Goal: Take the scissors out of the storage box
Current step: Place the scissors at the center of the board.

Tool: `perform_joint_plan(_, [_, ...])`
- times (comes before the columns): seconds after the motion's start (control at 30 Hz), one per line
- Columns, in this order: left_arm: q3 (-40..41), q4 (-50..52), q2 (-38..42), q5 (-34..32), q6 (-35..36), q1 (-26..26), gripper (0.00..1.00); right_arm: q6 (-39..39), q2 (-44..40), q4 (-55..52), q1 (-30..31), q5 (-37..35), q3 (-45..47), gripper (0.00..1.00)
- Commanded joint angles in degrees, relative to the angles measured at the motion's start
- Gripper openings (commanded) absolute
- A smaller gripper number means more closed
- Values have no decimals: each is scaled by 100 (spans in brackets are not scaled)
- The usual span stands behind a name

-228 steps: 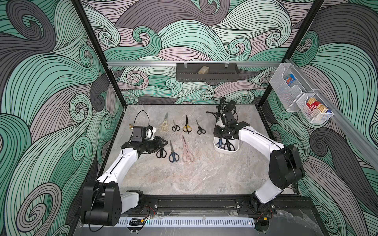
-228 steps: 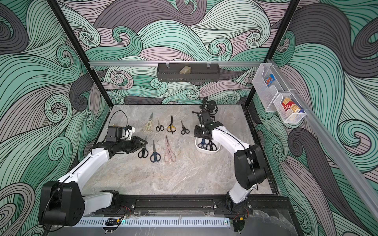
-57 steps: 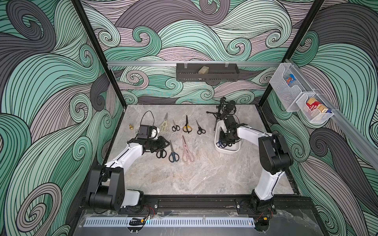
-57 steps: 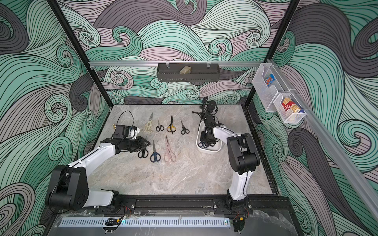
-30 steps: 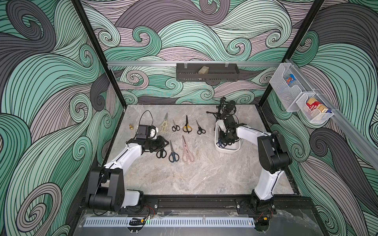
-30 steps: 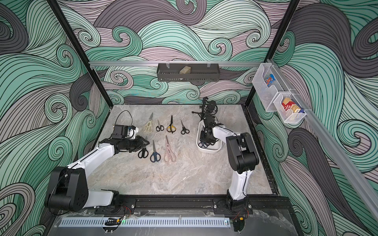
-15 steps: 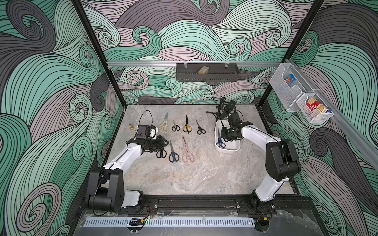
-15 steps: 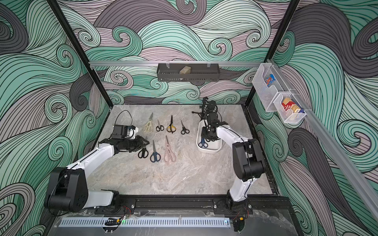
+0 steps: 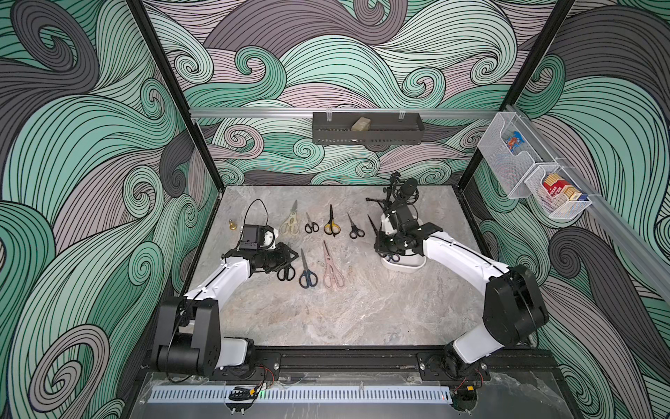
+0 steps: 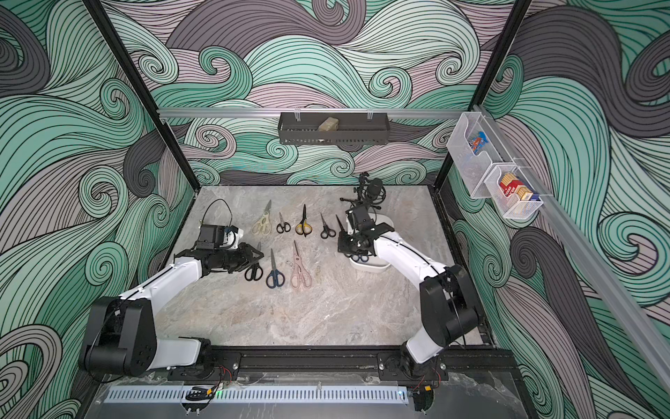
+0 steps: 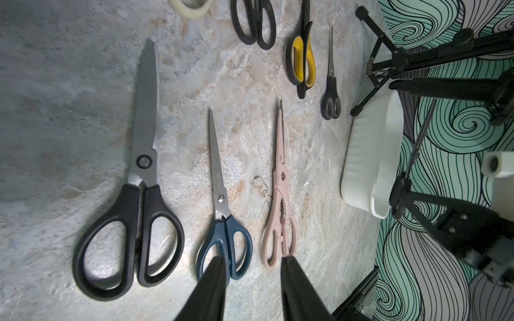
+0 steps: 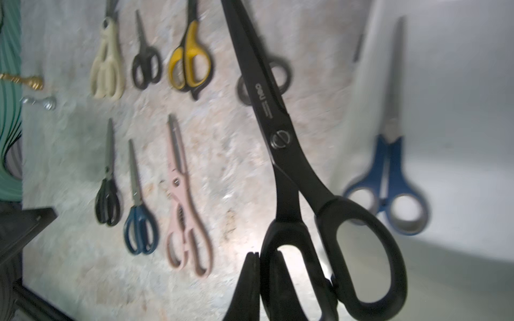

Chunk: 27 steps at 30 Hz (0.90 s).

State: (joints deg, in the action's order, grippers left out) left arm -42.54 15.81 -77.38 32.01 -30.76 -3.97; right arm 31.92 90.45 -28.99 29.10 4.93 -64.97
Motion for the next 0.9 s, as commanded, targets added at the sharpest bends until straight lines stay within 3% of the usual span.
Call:
perform_joint_plan(0.0, [9, -96, 124, 104, -36, 54, 36, 725, -201, 145, 495, 148, 281, 0])
perform_joint_plan(0.2, [8, 16, 300, 71, 60, 68, 37, 1399, -320, 499, 1050, 6, 741, 0])
perform_joint_plan(0.5, [26, 74, 434, 149, 147, 63, 37, 2501, -324, 916, 1220, -549, 1370, 0])
perform_joint_plan(0.87, [108, 115, 604, 207, 159, 80, 37, 2793, 618, 1034, 1256, -581, 870, 0])
